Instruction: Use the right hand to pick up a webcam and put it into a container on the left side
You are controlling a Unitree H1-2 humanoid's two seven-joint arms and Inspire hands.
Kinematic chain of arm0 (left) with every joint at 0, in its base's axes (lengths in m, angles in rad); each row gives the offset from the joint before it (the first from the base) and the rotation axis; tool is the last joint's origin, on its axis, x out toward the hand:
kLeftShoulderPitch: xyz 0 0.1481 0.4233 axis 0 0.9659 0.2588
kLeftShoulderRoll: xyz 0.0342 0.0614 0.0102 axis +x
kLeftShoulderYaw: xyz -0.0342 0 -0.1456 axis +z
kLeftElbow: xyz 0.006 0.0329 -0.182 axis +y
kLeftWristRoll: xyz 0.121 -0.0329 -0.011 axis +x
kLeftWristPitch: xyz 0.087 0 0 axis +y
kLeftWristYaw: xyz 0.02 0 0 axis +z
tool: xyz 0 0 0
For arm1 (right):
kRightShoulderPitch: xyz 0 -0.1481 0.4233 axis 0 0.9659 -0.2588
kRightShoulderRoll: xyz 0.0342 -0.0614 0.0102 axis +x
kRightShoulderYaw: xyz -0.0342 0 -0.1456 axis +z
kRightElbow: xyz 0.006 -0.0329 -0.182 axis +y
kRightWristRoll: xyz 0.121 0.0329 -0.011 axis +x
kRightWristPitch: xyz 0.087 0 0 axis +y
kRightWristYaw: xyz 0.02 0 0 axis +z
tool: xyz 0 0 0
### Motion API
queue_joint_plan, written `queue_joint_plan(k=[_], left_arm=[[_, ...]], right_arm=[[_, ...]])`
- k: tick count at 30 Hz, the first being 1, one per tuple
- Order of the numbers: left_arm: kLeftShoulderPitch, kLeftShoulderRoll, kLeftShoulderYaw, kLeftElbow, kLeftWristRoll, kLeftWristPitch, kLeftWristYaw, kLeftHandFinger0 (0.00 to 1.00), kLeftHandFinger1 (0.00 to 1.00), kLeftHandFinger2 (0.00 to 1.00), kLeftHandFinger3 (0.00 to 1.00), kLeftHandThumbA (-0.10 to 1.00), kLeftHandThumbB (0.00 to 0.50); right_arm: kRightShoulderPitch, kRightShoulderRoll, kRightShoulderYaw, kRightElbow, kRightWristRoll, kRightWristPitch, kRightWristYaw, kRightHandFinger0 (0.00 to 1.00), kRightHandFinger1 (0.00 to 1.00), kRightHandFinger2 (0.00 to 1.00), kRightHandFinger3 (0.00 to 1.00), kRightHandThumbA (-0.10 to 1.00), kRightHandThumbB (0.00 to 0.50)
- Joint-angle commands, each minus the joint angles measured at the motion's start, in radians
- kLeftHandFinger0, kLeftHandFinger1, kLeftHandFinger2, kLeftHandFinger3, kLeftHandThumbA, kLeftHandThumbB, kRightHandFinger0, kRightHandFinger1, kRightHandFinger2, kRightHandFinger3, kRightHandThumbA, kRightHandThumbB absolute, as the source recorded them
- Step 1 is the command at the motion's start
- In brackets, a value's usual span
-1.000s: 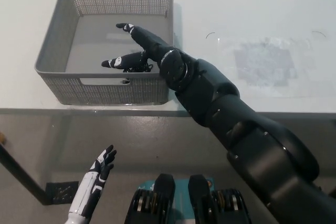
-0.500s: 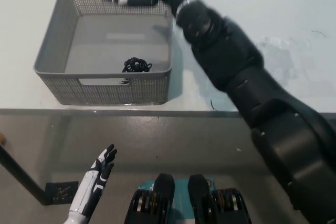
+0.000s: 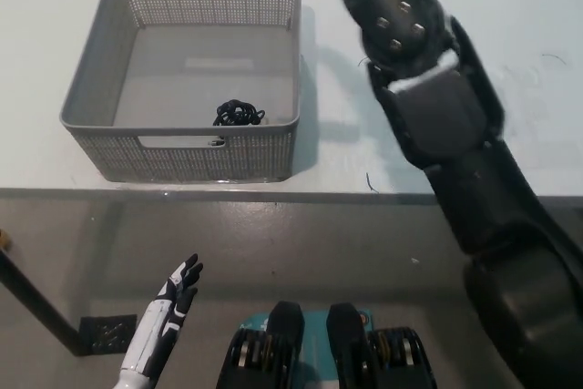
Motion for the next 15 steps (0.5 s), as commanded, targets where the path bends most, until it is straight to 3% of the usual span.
queue_joint_plan(k=[1,5,10,12,15], left_arm=[[-0.002,0.026,0.006,-0.048,0.006,-0.014,0.001,1.0,1.0,1.0,1.0,1.0,0.083],[0.002,0.033,0.011,-0.051,0.001,-0.015,0.0,1.0,1.0,1.0,1.0,1.0,0.066],[0.024,0.031,0.012,-0.054,-0.005,-0.019,-0.001,1.0,1.0,1.0,1.0,1.0,0.061],[0.034,0.034,0.012,-0.058,-0.013,-0.017,-0.007,1.0,1.0,1.0,1.0,1.0,0.054],[0.024,0.034,0.014,-0.052,-0.025,-0.006,-0.013,1.0,1.0,1.0,1.0,1.0,0.064]], right_arm=[[0.17,-0.105,-0.102,-0.536,0.113,0.114,0.059,1.0,1.0,1.0,1.0,1.0,0.339],[0.357,-0.128,-0.132,-0.684,0.212,0.101,0.08,1.0,1.0,1.0,1.0,1.0,0.341],[0.582,-0.125,-0.139,-0.779,0.244,0.048,0.063,1.0,1.0,1.0,1.0,1.0,0.293],[0.69,-0.112,-0.134,-0.8,0.263,0.048,0.058,1.0,1.0,1.0,1.0,1.0,0.326],[0.761,-0.123,-0.125,-0.758,0.263,-0.028,0.063,1.0,1.0,1.0,1.0,1.0,0.289]])
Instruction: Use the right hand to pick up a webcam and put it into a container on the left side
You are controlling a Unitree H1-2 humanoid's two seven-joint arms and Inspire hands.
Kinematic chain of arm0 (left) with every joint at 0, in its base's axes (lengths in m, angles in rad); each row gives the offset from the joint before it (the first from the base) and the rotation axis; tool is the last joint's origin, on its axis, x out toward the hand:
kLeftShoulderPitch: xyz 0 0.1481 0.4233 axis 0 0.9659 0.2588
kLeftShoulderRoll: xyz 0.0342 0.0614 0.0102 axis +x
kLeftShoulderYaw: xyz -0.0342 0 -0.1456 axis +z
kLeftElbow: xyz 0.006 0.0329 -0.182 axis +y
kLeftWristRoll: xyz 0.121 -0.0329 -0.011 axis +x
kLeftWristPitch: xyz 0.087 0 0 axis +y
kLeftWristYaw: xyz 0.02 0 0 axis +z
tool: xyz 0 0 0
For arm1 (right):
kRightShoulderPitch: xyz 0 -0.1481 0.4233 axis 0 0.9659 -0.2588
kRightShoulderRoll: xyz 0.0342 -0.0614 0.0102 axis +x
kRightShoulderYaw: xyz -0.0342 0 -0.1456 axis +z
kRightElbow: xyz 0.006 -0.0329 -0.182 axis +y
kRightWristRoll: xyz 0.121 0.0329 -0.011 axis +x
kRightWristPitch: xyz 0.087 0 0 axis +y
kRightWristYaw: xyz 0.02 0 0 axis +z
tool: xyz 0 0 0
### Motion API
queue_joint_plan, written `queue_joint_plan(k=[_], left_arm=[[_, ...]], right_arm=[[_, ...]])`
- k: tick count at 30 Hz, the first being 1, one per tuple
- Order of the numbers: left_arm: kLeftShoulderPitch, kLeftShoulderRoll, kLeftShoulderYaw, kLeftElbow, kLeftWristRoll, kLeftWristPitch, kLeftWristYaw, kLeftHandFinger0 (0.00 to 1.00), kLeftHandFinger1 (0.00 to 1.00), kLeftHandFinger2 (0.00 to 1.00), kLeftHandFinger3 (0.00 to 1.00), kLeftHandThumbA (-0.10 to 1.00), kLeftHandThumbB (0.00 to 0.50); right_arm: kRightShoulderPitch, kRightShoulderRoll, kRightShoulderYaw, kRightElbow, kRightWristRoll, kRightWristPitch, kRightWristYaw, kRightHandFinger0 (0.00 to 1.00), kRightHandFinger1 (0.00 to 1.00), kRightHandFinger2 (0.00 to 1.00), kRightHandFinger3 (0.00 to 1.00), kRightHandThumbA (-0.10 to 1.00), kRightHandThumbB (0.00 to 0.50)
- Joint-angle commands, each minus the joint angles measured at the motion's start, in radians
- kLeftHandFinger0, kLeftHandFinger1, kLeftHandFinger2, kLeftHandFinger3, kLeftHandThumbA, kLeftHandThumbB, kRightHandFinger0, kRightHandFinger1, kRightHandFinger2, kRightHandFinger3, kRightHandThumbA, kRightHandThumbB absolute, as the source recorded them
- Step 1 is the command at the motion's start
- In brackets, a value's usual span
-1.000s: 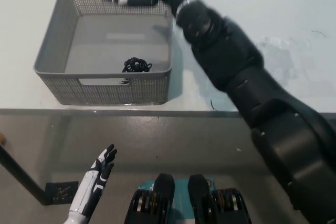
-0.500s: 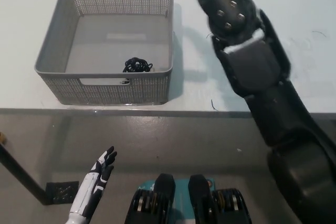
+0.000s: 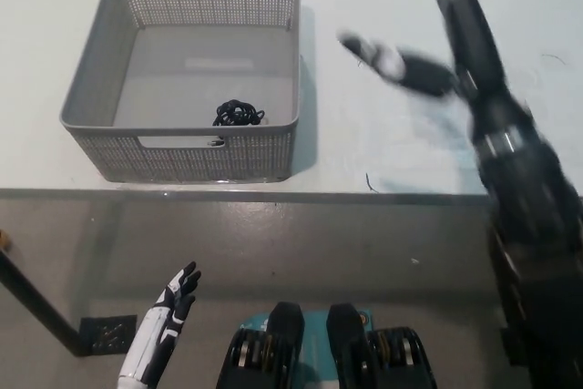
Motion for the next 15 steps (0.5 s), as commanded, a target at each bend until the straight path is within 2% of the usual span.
queue_joint_plan(k=[1,3,7,8,10,12,15], left_arm=[[0.002,0.032,0.012,-0.052,-0.02,-0.006,-0.012,1.0,1.0,1.0,1.0,1.0,0.064],[0.016,0.029,0.01,-0.058,-0.018,0.005,-0.01,1.0,1.0,1.0,1.0,1.0,0.06],[0.001,0.018,0.008,-0.036,-0.022,-0.006,-0.004,1.0,1.0,1.0,1.0,1.0,0.06],[0.0,0.017,0.01,-0.03,-0.028,-0.007,-0.006,1.0,1.0,1.0,1.0,1.0,0.07],[-0.005,0.017,0.012,-0.02,-0.033,-0.015,-0.006,1.0,1.0,1.0,1.0,1.0,0.073],[-0.029,0.016,0.017,0.0,-0.037,-0.021,-0.001,1.0,1.0,1.0,1.0,1.0,0.084],[-0.03,0.016,0.022,0.004,-0.041,-0.019,0.002,1.0,1.0,1.0,1.0,1.0,0.067]], right_arm=[[0.162,-0.03,-0.042,-0.157,0.18,-0.091,0.043,1.0,1.0,1.0,1.0,1.0,0.273],[0.243,-0.027,-0.038,-0.124,0.202,-0.088,0.059,1.0,1.0,1.0,1.0,1.0,0.292],[0.328,-0.032,-0.019,-0.045,0.229,-0.115,0.091,1.0,1.0,1.0,1.0,1.0,0.251],[0.361,-0.02,-0.016,-0.009,0.249,-0.141,0.099,1.0,1.0,1.0,1.0,1.0,0.224],[0.389,0.005,-0.024,0.023,0.299,-0.143,0.105,1.0,1.0,1.0,1.0,1.0,0.24],[0.41,0.022,-0.029,0.092,0.338,-0.166,0.124,1.0,1.0,1.0,1.0,1.0,0.203],[0.453,0.058,-0.024,0.139,0.366,-0.175,0.135,1.0,1.0,1.0,1.0,1.0,0.178]])
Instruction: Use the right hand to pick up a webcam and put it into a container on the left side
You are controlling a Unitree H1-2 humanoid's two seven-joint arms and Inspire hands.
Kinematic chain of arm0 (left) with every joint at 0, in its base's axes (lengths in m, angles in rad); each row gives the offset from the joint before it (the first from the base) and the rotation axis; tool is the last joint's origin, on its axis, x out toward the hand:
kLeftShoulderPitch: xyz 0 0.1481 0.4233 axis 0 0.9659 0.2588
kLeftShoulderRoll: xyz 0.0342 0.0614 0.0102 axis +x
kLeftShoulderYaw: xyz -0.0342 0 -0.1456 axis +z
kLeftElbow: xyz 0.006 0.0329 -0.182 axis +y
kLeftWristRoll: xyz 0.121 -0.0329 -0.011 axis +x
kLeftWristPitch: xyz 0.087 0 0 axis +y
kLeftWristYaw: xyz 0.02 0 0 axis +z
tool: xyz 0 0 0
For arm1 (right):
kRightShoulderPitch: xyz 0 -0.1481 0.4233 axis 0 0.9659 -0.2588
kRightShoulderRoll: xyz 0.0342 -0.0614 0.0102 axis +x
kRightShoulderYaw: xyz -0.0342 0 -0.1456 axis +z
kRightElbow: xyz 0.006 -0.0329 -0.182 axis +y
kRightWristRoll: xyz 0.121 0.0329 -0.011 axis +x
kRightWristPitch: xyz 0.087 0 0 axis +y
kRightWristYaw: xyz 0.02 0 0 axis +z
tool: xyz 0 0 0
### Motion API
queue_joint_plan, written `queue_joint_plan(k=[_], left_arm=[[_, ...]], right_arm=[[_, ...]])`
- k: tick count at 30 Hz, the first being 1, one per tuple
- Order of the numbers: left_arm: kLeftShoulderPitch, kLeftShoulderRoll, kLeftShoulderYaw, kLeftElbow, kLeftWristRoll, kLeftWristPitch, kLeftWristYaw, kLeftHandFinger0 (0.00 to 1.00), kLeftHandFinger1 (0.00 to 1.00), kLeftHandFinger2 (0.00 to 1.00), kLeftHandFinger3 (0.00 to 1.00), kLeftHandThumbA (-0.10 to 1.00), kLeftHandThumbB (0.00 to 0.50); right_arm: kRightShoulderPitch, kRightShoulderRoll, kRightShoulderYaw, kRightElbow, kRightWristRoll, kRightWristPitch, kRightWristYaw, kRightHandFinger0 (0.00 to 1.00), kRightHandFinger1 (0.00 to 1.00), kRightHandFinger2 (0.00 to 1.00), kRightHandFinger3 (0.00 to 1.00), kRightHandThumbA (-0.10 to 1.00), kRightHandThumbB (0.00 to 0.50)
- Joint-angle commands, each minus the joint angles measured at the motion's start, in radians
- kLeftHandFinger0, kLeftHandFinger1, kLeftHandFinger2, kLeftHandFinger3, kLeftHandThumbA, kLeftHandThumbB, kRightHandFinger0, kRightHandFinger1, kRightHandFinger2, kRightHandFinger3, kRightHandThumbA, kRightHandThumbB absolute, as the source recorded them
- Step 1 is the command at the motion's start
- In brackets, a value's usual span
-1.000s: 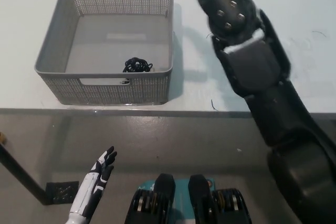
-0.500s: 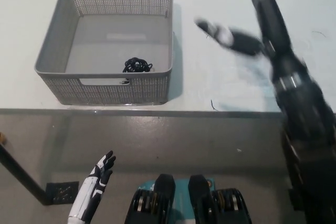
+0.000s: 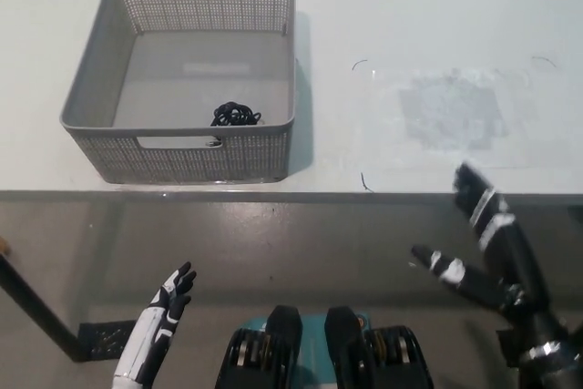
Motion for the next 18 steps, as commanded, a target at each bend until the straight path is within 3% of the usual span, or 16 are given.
queue_joint_plan(k=[1,11,18], left_arm=[[-0.025,0.006,0.02,-0.002,-0.031,-0.025,0.008,1.0,1.0,1.0,1.0,1.0,0.066],[-0.02,0.005,0.029,0.02,-0.04,-0.035,0.008,1.0,1.0,1.0,1.0,1.0,0.062],[-0.023,0.002,0.041,0.03,-0.059,-0.038,0.005,1.0,1.0,1.0,1.0,1.0,0.048]], right_arm=[[0.022,0.045,0.002,0.049,0.133,-0.085,0.062,1.0,1.0,1.0,1.0,1.0,0.172],[0.025,0.075,0.006,0.218,0.088,-0.145,0.05,1.0,1.0,1.0,1.0,1.0,0.122],[-0.015,0.073,-0.012,0.303,0.108,-0.147,0.055,1.0,1.0,1.0,1.0,1.0,0.148]])
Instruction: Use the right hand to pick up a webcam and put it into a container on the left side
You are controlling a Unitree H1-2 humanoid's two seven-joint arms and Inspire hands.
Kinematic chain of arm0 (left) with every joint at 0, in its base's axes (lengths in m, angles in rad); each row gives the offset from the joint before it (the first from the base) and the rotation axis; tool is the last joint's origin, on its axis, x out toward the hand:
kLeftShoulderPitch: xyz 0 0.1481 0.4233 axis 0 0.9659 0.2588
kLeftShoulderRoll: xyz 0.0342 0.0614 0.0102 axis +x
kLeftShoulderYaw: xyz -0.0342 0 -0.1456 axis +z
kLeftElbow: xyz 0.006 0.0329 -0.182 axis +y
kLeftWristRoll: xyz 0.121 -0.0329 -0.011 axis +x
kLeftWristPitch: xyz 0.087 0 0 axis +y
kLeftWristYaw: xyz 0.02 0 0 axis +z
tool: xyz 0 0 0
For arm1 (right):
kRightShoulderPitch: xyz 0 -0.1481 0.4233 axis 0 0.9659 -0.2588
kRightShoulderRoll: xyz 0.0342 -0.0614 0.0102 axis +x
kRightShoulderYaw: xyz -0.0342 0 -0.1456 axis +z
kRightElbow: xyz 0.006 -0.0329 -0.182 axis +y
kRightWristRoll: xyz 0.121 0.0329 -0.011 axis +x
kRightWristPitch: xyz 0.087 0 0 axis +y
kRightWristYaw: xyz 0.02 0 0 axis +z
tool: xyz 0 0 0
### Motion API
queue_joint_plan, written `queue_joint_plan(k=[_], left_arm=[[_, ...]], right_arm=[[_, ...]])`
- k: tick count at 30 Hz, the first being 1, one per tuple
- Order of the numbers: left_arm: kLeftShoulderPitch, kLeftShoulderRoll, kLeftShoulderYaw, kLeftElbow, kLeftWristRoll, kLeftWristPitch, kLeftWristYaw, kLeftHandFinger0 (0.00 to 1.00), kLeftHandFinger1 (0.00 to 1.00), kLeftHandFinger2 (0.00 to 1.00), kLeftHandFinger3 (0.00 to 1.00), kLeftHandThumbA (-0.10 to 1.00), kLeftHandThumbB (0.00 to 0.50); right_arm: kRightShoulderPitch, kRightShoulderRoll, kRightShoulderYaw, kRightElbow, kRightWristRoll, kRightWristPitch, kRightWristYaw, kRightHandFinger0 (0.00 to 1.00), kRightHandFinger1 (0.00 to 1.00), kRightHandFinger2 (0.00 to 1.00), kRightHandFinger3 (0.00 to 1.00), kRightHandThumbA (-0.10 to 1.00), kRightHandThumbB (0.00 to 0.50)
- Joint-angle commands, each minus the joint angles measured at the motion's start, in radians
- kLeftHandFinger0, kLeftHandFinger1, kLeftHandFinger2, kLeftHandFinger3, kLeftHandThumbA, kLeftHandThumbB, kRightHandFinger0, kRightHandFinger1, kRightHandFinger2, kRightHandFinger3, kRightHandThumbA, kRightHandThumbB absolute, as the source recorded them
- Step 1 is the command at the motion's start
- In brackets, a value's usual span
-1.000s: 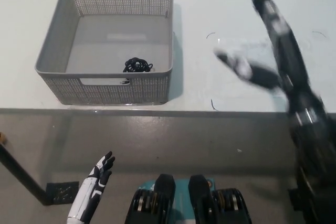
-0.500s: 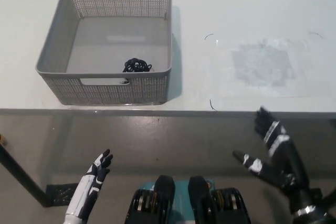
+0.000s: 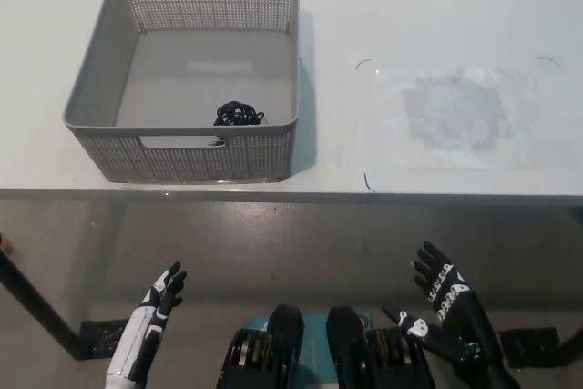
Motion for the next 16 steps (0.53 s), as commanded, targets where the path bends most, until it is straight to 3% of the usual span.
queue_joint_plan(k=[1,16], left_arm=[[-0.014,0.001,0.01,-0.007,-0.025,-0.034,0.004,1.0,1.0,1.0,1.0,1.0,0.048],[0.007,-0.014,0.006,-0.045,-0.012,-0.007,0.004,1.0,1.0,1.0,1.0,1.0,0.021]], right_arm=[[-0.039,0.005,-0.014,0.02,0.037,-0.072,0.024,1.0,1.0,1.0,1.0,1.0,0.149],[0.087,0.019,0.008,-0.079,0.04,-0.039,0.025,1.0,1.0,1.0,1.0,1.0,0.13]])
